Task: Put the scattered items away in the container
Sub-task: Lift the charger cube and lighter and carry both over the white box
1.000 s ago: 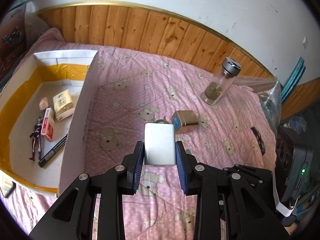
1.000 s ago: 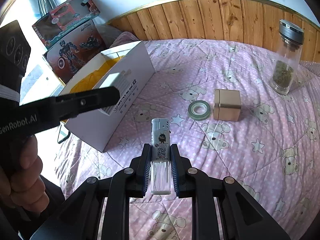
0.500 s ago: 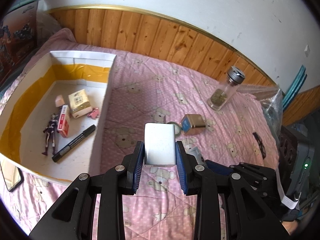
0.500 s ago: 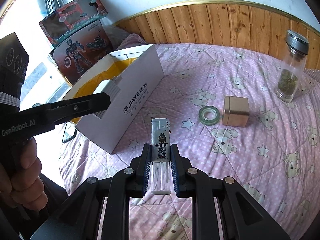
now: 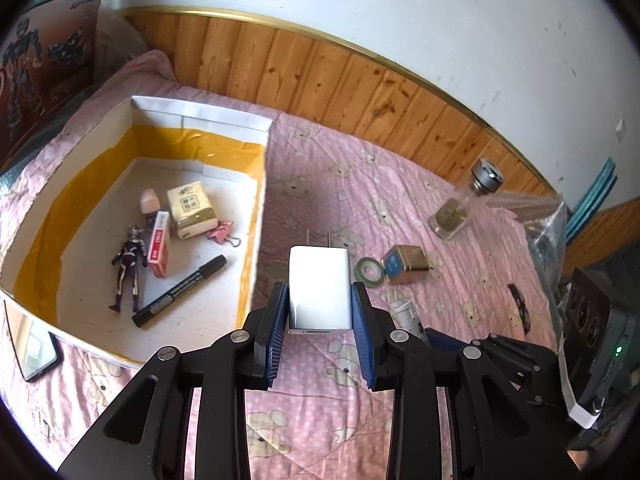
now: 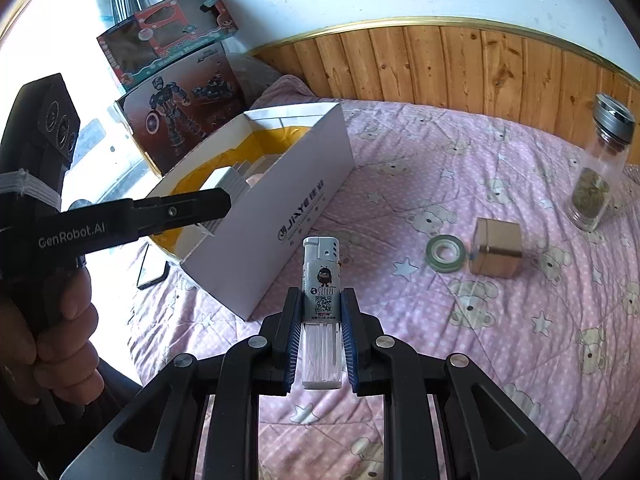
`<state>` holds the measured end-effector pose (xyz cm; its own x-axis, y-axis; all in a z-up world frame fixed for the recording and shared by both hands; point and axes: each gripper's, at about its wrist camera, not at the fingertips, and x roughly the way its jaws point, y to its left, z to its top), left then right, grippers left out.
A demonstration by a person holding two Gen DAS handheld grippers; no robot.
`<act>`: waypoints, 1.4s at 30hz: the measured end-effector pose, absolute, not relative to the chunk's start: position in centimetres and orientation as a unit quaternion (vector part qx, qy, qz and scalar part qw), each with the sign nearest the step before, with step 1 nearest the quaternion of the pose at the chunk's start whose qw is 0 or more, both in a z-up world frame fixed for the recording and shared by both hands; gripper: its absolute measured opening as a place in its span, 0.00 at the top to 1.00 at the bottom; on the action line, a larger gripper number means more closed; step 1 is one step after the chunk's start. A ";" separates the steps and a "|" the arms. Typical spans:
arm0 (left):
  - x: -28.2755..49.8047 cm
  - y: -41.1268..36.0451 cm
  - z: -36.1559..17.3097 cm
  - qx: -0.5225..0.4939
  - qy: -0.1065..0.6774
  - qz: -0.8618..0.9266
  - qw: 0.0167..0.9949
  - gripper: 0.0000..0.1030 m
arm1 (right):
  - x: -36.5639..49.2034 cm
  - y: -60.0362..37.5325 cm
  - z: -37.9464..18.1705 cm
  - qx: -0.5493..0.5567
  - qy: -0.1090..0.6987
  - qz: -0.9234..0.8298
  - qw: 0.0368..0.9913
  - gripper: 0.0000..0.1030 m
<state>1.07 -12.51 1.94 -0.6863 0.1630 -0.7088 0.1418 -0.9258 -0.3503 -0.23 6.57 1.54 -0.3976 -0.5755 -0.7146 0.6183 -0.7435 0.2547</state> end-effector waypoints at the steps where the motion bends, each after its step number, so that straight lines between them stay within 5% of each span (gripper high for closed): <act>1: 1.1 -12.8 2.0 -0.395 -0.194 0.898 0.005 0.69 | -0.2 6.3 1.6 0.416 0.027 -0.835 0.359 0.80; 42: 2.3 -24.9 6.5 -0.343 -0.279 0.897 -0.008 0.69 | 2.7 -2.8 3.9 0.423 -0.009 -0.806 0.415 0.80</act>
